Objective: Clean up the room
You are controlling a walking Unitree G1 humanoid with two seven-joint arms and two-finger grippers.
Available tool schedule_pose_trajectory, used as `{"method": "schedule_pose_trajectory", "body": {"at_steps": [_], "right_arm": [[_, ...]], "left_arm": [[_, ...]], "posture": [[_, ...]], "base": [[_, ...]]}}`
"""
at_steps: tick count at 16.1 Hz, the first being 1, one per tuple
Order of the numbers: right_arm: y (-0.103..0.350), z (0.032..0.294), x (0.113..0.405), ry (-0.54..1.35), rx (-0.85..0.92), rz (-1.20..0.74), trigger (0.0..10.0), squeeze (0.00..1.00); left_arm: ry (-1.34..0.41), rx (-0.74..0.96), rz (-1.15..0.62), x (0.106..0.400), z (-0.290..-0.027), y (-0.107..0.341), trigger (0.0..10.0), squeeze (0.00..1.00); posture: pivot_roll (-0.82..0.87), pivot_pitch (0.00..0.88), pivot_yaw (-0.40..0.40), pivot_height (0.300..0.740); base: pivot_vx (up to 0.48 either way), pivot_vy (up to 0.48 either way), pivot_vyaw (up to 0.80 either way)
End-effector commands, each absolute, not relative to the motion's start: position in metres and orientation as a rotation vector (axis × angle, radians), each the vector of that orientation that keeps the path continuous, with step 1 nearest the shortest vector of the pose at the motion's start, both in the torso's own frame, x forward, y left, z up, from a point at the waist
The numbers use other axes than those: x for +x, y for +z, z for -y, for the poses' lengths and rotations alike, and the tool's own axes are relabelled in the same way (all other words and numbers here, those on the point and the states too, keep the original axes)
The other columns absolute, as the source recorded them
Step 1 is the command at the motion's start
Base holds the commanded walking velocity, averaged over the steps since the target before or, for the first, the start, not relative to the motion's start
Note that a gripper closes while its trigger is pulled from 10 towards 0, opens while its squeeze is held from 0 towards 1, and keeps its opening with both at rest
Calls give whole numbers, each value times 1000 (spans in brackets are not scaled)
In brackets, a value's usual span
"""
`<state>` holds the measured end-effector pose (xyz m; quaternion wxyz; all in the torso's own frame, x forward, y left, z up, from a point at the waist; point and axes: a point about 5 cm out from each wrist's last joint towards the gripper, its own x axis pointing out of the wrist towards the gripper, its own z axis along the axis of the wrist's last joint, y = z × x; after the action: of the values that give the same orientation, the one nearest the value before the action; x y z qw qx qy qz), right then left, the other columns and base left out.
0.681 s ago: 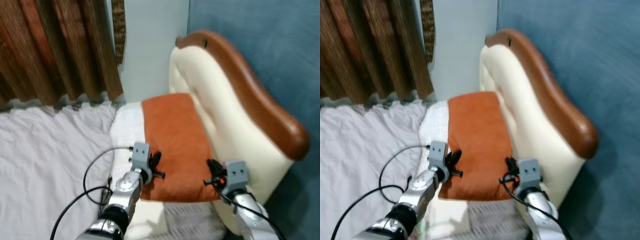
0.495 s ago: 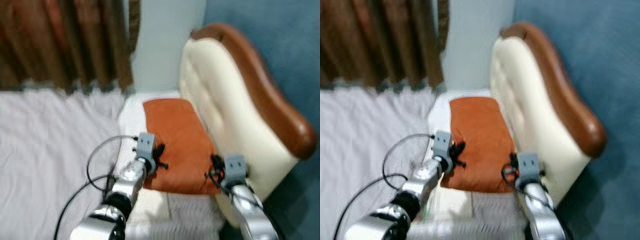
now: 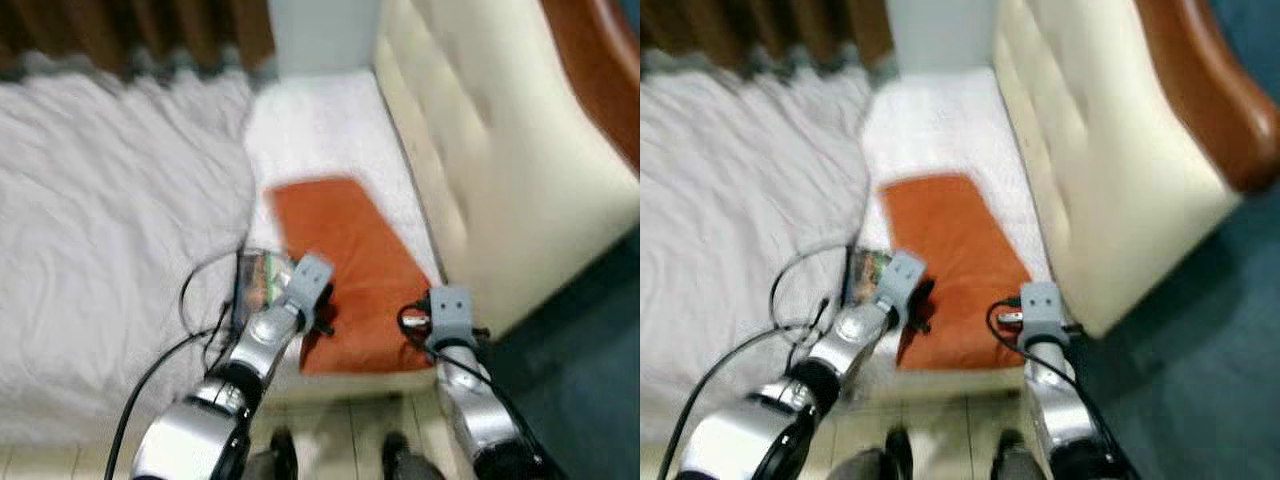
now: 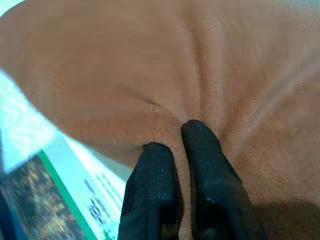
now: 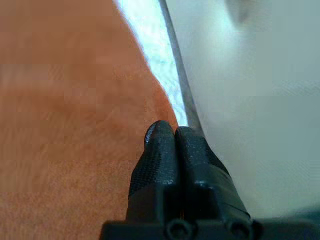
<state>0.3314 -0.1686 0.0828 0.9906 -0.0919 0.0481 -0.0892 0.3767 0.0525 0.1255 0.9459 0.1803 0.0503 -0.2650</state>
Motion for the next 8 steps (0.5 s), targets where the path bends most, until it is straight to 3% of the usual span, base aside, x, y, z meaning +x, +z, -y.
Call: {"method": "schedule_pose_trajectory", "body": {"at_steps": [1, 4, 6, 8], "right_arm": [[89, 194, 332, -328, -209, -68, 0, 0], [99, 200, 337, -424, -266, -1, 0, 0], [98, 206, 336, -491, -295, -3, 0, 0], [96, 206, 337, -490, -282, -9, 0, 0]], "left_arm": [[-498, 460, -68, 381, -69, 129, 10000, 0], [-514, 613, 100, 386, -53, 156, 10000, 0], [-504, 667, 120, 385, -51, 153, 10000, 0], [-509, 577, 57, 383, -51, 146, 10000, 0]], "posture": [[-297, 463, 14, 740], [-296, 476, 20, 740], [-304, 485, 23, 740], [-304, 493, 24, 740]], "base": [[0, 0, 0], [0, 0, 0], [0, 0, 0], [0, 0, 0]]}}
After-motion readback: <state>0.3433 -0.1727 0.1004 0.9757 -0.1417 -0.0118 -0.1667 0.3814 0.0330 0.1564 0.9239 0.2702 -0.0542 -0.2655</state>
